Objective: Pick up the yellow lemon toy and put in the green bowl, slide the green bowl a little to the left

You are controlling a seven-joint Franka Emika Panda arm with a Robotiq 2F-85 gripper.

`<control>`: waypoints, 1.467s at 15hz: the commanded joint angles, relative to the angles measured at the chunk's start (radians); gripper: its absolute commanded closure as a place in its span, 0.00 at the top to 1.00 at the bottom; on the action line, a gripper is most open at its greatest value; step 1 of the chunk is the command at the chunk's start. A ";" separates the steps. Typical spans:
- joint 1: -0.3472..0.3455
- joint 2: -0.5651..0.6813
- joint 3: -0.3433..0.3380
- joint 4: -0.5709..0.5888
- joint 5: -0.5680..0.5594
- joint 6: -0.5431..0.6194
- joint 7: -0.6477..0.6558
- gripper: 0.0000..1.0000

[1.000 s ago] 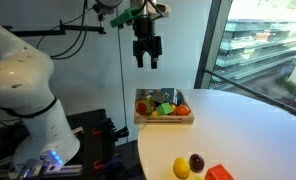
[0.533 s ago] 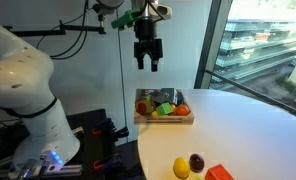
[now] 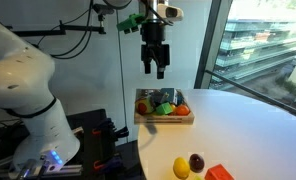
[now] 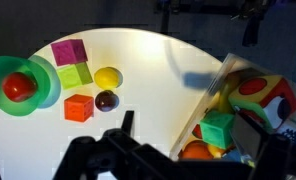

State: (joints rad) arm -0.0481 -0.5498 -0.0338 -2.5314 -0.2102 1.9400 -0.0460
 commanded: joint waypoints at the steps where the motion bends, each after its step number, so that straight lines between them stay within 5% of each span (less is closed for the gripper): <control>1: -0.036 0.035 -0.045 0.003 -0.007 0.054 -0.012 1.00; 16: -0.164 0.288 -0.154 -0.040 -0.036 0.335 -0.022 1.00; 22: -0.168 0.315 -0.152 -0.042 -0.040 0.347 -0.004 1.00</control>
State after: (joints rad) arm -0.2145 -0.2348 -0.1880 -2.5751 -0.2512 2.2894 -0.0490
